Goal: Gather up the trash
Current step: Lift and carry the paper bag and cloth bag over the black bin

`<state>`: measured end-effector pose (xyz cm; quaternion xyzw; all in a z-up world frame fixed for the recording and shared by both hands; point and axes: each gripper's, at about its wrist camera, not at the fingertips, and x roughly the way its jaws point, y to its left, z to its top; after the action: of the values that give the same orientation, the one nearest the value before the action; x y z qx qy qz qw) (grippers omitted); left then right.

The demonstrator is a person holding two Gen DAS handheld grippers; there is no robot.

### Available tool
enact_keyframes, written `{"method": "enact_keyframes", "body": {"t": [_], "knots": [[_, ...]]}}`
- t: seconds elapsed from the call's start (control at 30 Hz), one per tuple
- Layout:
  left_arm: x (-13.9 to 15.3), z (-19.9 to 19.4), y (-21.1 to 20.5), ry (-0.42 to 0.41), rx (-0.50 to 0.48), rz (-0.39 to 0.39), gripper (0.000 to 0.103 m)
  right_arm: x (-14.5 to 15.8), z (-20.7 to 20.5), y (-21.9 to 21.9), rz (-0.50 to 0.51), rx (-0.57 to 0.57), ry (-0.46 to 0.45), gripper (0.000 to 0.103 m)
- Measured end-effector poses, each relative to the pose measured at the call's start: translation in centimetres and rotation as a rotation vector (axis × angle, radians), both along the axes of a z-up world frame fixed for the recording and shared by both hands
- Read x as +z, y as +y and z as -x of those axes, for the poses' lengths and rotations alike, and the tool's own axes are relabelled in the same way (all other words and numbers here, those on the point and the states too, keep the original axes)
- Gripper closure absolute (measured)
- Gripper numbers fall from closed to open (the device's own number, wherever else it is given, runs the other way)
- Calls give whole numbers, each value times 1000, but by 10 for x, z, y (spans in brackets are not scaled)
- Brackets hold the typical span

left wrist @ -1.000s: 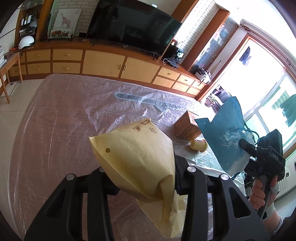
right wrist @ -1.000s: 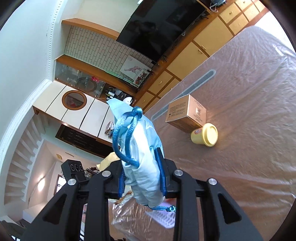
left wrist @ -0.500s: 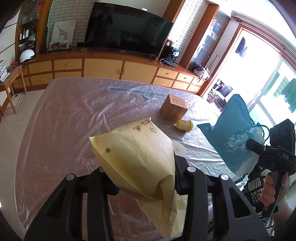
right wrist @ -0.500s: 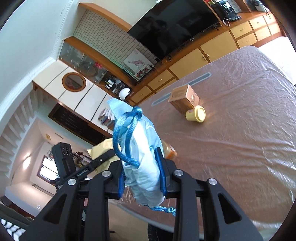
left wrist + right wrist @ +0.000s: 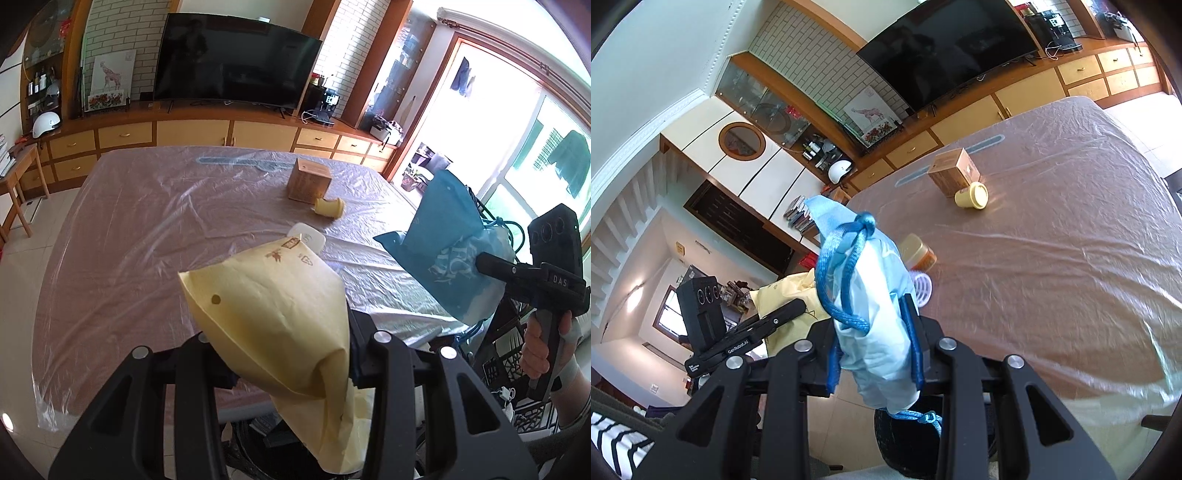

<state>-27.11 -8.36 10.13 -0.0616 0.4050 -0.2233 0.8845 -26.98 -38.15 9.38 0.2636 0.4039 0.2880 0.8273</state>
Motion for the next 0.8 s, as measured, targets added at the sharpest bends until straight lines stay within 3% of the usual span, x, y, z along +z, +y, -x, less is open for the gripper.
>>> {"method": "enact_keyframes", "body": {"t": [0.8], "knots": [[-19, 73, -26, 32, -108, -94, 61, -13, 76, 18, 159, 145, 43, 75]]}}
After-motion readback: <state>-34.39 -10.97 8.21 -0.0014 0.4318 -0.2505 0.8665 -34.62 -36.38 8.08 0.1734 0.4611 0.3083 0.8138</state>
